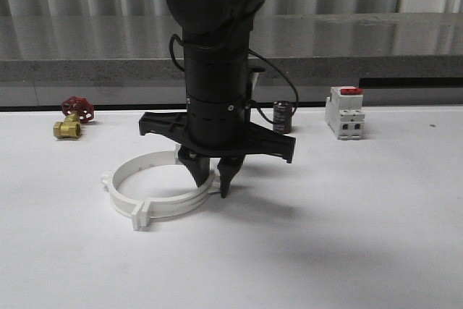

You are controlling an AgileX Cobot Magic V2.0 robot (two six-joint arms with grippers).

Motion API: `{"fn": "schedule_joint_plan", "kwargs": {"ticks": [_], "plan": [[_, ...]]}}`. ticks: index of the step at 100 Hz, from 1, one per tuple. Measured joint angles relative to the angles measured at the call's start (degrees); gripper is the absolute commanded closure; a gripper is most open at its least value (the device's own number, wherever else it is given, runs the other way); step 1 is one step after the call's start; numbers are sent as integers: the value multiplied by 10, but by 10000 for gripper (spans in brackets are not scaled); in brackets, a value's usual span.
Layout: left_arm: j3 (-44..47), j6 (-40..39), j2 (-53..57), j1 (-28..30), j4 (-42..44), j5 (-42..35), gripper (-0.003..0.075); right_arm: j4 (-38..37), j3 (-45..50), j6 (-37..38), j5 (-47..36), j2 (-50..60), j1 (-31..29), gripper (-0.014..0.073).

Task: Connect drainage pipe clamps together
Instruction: 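Press the held half against the placed half to close the ring, then open the right gripper and lift it away from the ring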

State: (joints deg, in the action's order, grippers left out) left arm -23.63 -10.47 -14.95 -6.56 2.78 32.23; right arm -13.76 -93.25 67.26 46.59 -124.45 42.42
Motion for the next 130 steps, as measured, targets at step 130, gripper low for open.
{"fn": "schedule_joint_plan", "kwargs": {"ticks": [130], "plan": [[0,0,0,0,0,0,741,-156,27,-211,129,234,-91,149]]}}
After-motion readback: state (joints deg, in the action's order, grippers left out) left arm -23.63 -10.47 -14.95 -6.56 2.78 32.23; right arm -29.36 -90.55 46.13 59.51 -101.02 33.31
